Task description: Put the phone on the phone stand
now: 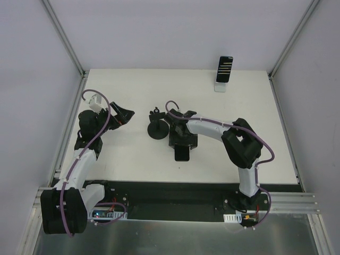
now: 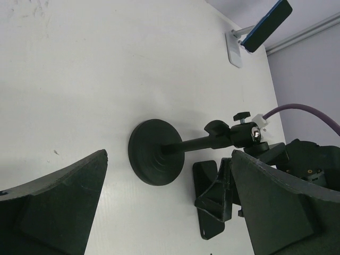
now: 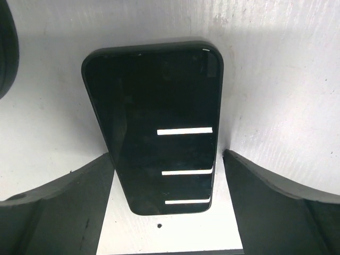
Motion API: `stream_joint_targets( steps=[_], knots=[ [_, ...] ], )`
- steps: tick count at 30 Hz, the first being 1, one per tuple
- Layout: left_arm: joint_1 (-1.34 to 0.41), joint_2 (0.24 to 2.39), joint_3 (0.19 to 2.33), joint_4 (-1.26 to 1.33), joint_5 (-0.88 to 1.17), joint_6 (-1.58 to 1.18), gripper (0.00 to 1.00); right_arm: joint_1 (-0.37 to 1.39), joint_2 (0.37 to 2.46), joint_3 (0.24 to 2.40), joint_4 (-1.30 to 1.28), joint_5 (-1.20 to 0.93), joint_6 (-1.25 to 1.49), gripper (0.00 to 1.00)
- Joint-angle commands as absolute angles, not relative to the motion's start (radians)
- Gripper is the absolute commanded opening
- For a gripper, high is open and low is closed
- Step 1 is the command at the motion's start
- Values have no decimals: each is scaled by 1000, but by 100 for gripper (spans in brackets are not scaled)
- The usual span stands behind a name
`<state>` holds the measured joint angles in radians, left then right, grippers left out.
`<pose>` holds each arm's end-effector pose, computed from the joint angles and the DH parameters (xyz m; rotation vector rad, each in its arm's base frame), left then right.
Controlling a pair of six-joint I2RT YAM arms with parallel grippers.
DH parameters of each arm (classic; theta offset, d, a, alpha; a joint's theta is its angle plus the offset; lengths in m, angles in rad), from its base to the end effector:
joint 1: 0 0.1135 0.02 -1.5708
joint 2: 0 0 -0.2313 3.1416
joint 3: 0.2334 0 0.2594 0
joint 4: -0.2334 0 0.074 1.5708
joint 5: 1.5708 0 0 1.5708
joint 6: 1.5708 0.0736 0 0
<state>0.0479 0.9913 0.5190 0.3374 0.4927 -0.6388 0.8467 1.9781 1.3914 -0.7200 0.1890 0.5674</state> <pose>0.2843 -0.0212 0.2270 -0.2238 1.7508 -0.8531 0.2708 0.2854 0.0949 -0.3572 2.7963 0.0401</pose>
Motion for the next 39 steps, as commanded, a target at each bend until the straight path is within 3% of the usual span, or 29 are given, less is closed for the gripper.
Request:
stream_joint_targets(
  steps=[1, 6, 12, 16, 18, 31, 39],
  knots=[
    [61, 973, 506, 371, 495, -612, 99, 854, 2005, 1387, -783, 207, 584, 83],
    [67, 965, 502, 373, 499, -614, 99, 844, 1994, 1364, -703, 126, 511, 75],
    [75, 974, 500, 393, 531, -637, 99, 833, 1967, 1336, -706, 179, 477, 48],
    [77, 969, 495, 402, 540, -649, 99, 827, 1922, 1302, -661, 182, 454, 10],
    [77, 965, 497, 399, 543, -652, 99, 827, 1899, 1269, -641, 204, 449, 1],
    [77, 922, 511, 397, 610, -739, 99, 828, 1559, 926, -186, 253, 299, 1],
    [71, 877, 544, 425, 707, -847, 86, 828, 1356, 724, 165, 183, 221, 1]
  ],
)
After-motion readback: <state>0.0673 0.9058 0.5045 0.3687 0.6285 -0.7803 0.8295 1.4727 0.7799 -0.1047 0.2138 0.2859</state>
